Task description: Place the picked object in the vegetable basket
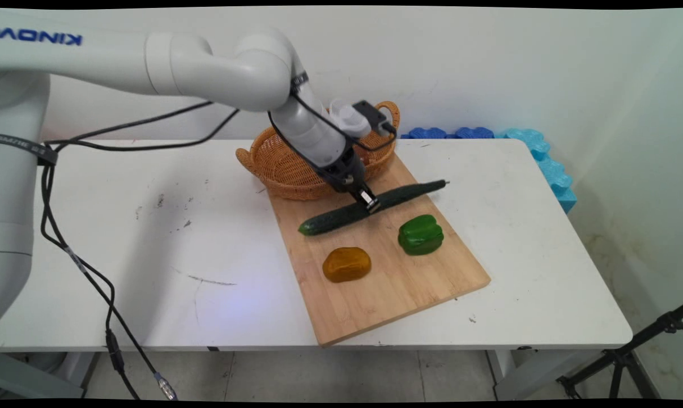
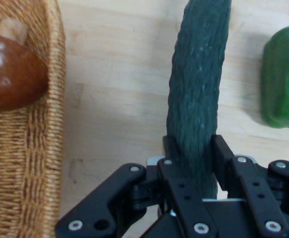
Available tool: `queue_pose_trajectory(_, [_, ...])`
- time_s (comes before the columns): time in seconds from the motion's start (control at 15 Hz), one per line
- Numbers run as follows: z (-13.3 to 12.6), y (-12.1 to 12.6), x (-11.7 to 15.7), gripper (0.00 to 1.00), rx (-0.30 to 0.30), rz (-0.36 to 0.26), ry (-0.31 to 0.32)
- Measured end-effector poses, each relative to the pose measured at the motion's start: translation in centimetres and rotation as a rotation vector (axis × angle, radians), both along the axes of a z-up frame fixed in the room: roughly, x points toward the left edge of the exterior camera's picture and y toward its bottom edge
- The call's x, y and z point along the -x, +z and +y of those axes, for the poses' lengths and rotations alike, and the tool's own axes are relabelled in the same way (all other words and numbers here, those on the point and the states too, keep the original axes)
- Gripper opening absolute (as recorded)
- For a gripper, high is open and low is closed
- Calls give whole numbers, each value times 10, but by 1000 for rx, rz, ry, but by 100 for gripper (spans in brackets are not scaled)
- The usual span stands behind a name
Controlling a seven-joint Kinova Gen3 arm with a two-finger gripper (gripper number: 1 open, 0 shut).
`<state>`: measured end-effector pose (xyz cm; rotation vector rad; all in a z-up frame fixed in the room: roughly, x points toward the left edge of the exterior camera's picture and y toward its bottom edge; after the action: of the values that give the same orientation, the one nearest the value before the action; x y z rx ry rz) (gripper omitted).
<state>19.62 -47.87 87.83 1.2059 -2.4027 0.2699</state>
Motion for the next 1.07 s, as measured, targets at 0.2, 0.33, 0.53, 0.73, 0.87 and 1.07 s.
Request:
queue_pose_trajectory(0.2, [4,39,-7,0,20,21,-7])
queue_pose_trajectory(0.33, [7,70,-15,0,40,40,-8])
queue_pose_trajectory(0.53, [5,111,-33,0,76,55,-1])
queue_pose_trajectory(0.73, [-2,140,-57,0,107,49,20])
queue_pose_trajectory(0.87, [-10,153,-75,0,124,34,43])
queue_pose_trajectory(1.07, [-24,157,-101,0,133,-2,83])
